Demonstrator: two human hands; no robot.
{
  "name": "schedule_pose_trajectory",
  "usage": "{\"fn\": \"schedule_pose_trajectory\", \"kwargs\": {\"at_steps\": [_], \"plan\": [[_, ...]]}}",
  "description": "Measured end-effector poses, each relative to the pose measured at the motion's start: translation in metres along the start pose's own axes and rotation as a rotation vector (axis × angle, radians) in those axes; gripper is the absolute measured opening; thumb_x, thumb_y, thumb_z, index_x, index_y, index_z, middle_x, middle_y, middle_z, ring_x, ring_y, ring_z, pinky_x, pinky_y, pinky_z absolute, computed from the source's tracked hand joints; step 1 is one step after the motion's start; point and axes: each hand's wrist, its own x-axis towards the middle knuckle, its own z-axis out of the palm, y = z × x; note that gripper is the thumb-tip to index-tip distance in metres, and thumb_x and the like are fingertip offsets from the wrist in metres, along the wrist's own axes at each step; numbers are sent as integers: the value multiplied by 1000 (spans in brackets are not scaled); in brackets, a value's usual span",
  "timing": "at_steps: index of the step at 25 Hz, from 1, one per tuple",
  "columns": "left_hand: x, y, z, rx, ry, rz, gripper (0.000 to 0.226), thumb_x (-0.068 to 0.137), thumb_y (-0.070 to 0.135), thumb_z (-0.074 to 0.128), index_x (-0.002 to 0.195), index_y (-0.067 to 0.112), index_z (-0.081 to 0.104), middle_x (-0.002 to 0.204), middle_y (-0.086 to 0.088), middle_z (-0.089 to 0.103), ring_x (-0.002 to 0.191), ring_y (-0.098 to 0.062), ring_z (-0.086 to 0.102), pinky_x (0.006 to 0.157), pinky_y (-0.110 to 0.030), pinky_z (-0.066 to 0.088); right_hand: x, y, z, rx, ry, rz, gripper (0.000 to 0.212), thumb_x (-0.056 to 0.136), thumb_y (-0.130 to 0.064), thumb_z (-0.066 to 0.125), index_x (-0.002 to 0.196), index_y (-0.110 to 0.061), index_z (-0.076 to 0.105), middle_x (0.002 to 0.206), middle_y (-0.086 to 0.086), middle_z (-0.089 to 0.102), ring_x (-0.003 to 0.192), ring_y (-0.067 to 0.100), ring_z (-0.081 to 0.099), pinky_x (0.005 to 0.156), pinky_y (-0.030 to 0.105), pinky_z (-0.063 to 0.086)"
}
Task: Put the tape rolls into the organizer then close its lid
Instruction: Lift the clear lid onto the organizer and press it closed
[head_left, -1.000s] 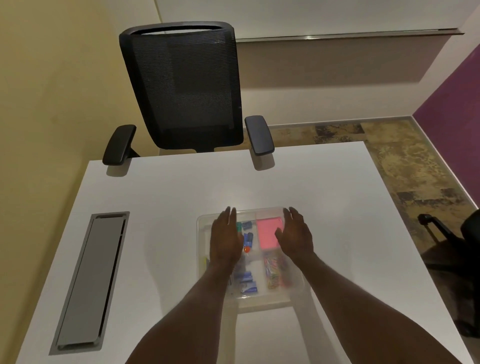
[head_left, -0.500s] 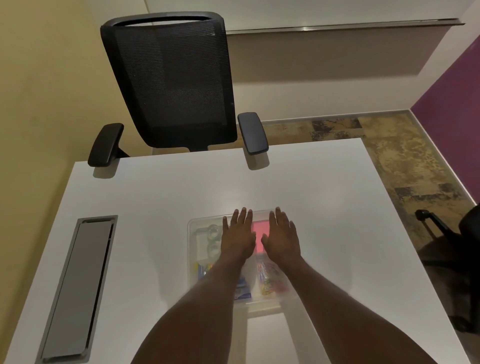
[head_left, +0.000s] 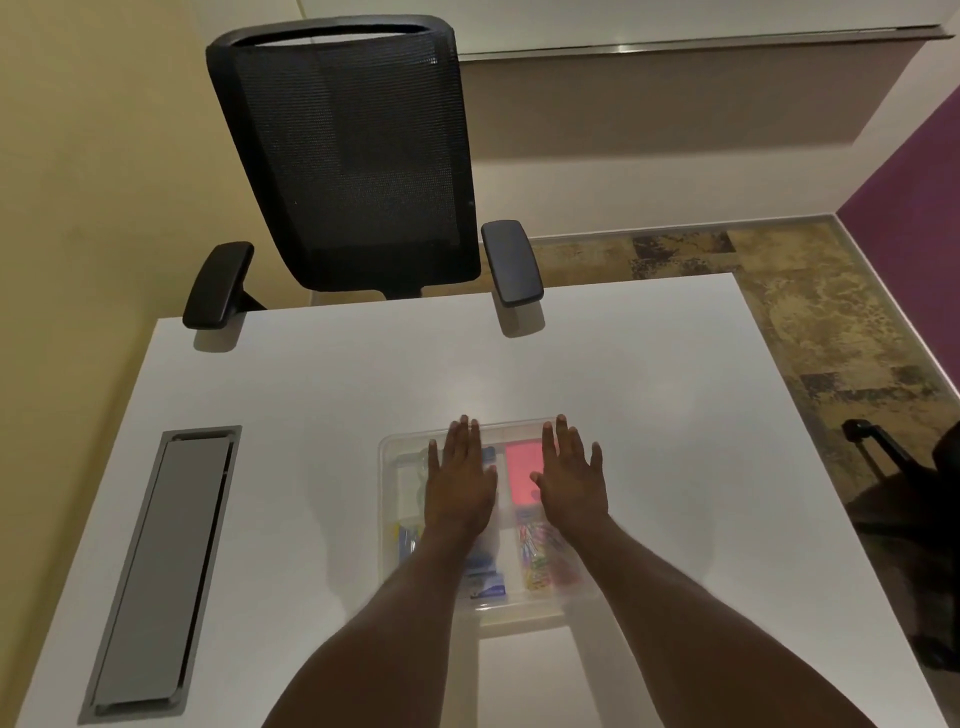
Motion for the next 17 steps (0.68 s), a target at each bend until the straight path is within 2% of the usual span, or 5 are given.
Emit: {"fn": "schedule_pose_trajectory", "kwargs": {"at_steps": [6, 12, 17], "plan": [[-10, -59, -23, -99, 31, -292, 83, 107, 53, 33, 163, 5, -4, 173, -12, -7, 161, -26, -7, 132, -43, 2, -2, -1, -1, 0, -9, 6, 78, 108, -44, 39, 161, -11, -7, 170, 14, -12, 159, 33, 1, 127, 54, 10], [-12, -75, -18, -170, 4, -243, 95, 102, 59, 41, 163, 6, -10, 172, -10, -14, 161, -24, -10, 133, -38, 4, -3, -2, -2, -3, -9, 2, 78, 108, -44, 39, 161, -11, -8, 170, 14, -13, 159, 32, 0, 128, 54, 10], [-24, -90, -5, -152, 82, -160, 86, 105, 56, 35, 164, 12, -10, 173, -3, -15, 161, -19, -11, 132, -39, 0, -3, -4, -1, -18, -15, 1, 78, 108, -43, 37, 161, -11, -10, 170, 14, -15, 159, 32, -1, 128, 53, 9]]}}
